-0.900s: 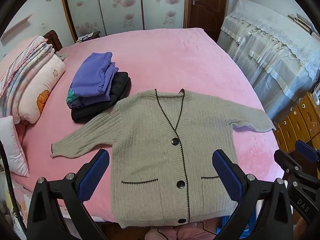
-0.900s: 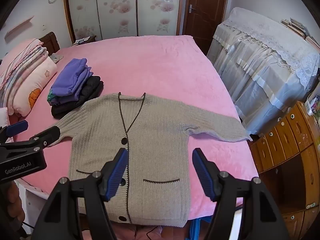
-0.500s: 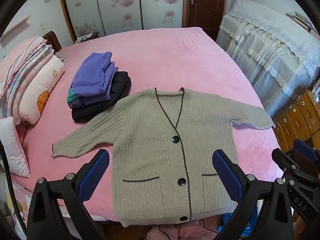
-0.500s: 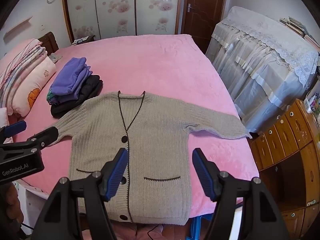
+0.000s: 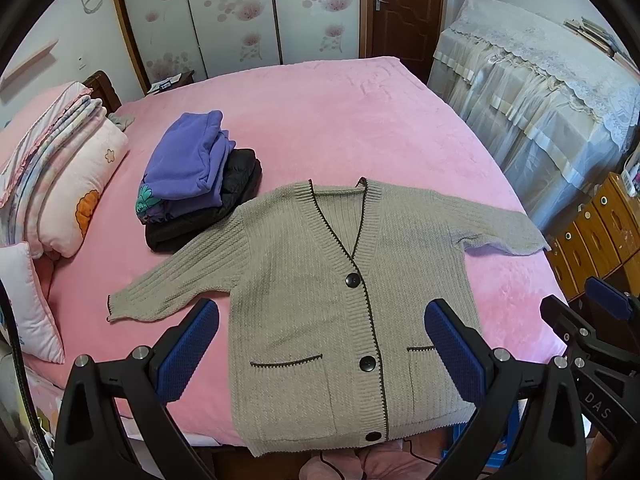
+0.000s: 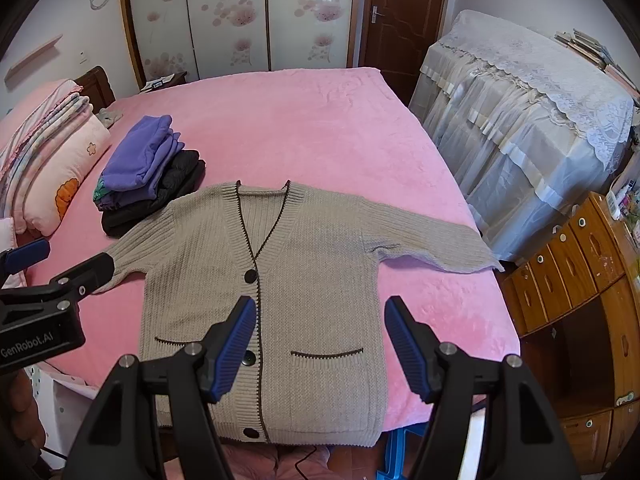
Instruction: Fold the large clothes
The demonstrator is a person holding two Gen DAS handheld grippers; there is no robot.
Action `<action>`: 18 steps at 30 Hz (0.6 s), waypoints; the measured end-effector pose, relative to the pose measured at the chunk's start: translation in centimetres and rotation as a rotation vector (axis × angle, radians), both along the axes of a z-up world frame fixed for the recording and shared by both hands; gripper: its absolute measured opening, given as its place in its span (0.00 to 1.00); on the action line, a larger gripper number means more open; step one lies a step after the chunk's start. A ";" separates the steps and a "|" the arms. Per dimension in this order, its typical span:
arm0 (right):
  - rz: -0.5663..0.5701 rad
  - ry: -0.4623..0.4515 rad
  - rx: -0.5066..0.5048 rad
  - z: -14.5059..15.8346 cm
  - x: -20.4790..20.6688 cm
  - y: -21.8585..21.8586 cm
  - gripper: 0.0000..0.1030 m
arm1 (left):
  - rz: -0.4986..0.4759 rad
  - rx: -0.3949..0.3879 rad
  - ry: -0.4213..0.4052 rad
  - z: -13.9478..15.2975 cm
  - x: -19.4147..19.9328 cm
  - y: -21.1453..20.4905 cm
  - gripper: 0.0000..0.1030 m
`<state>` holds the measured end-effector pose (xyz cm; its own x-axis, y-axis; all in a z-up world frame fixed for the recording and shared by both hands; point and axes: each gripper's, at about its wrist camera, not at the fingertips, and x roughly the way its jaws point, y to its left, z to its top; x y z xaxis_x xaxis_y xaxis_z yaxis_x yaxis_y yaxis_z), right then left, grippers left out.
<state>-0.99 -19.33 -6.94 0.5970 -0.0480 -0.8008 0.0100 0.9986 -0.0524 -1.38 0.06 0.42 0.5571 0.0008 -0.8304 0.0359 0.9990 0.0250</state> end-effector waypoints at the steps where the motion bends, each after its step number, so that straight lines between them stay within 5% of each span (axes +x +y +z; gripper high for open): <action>1: 0.001 0.000 0.001 0.0 0.1 -0.1 0.64 | -0.001 -0.001 -0.001 -0.1 0.0 0.2 0.99; 18: -0.017 0.007 0.001 0.6 0.5 0.0 0.64 | -0.031 -0.001 0.000 -0.4 0.7 0.8 0.99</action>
<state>-0.50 -19.36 -6.33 0.5906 -0.0573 -0.8049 0.0270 0.9983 -0.0513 -0.69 0.83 0.01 0.5568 -0.0175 -0.8305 0.0666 0.9975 0.0237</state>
